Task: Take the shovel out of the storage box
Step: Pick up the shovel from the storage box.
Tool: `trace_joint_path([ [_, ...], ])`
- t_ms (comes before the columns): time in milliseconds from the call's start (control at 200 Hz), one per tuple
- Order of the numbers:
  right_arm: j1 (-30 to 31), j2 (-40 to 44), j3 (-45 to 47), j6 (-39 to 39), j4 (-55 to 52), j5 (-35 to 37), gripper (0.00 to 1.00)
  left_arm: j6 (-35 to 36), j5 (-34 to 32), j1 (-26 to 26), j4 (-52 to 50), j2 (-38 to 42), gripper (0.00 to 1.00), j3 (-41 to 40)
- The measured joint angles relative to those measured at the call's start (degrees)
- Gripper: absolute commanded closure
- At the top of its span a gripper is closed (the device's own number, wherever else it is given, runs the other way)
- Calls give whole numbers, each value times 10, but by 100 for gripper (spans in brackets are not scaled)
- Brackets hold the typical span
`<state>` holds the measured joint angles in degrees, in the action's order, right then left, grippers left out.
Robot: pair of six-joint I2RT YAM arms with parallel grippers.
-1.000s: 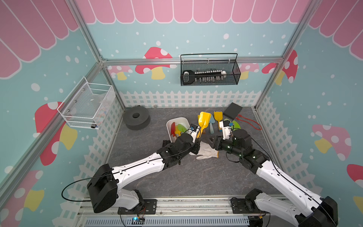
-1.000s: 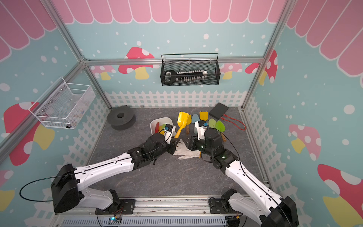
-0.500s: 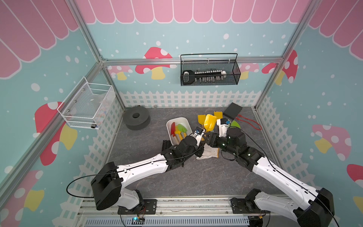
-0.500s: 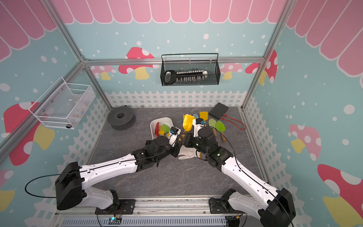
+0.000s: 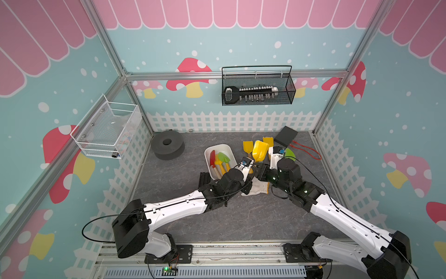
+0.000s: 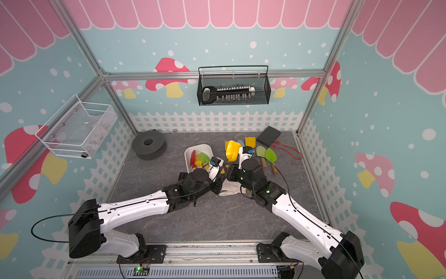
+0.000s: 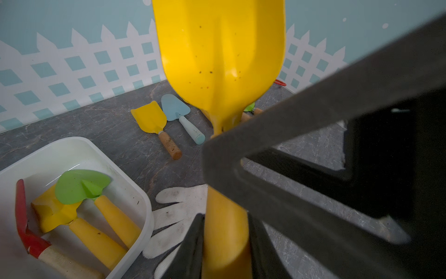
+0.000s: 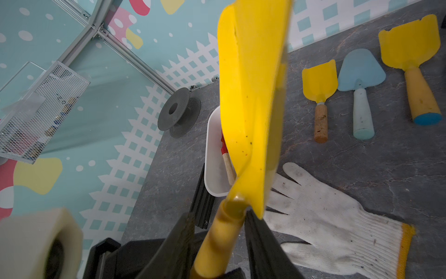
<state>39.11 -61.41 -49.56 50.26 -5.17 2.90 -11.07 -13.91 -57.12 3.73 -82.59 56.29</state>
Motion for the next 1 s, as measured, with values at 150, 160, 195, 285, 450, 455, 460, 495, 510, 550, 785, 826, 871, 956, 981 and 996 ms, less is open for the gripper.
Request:
trace_joint_path([
  [150,0,-7,0,8,4,1,74,0,1,-5,11,3,100,0],
  [160,0,-7,0,5,5,0,75,0,1,-5,11,3,100,0],
  [195,1,-7,0,10,11,0,79,0,0,-4,11,3,100,0],
  [285,4,-7,0,17,23,-1,89,-2,-3,-4,12,3,86,-1],
  [450,5,-3,1,3,22,2,96,-4,3,-4,16,6,50,-6],
  [455,5,-3,1,3,22,2,96,-5,3,-4,17,6,50,-7],
  [460,5,-3,1,-1,22,2,96,-4,3,-4,17,7,49,-7],
  [495,3,-1,3,-8,21,2,96,-5,10,-4,18,12,45,-11],
  [510,3,0,3,-12,21,2,96,-8,13,-4,18,14,43,-14],
  [550,3,1,3,-23,19,1,96,-12,25,-2,19,22,40,-20],
  [785,-2,5,3,-92,16,-44,96,-44,140,66,26,78,35,-60],
  [826,-5,5,3,-103,14,-57,96,-48,160,78,26,86,35,-66],
  [871,-9,5,2,-114,12,-71,97,-51,185,90,27,95,35,-75],
  [956,-20,5,-4,-134,5,-105,97,-53,229,107,31,103,36,-86],
  [981,-23,5,-7,-140,3,-116,97,-53,242,112,31,105,36,-89],
  [996,-25,5,-9,-143,2,-123,97,-52,250,114,32,106,36,-91],
])
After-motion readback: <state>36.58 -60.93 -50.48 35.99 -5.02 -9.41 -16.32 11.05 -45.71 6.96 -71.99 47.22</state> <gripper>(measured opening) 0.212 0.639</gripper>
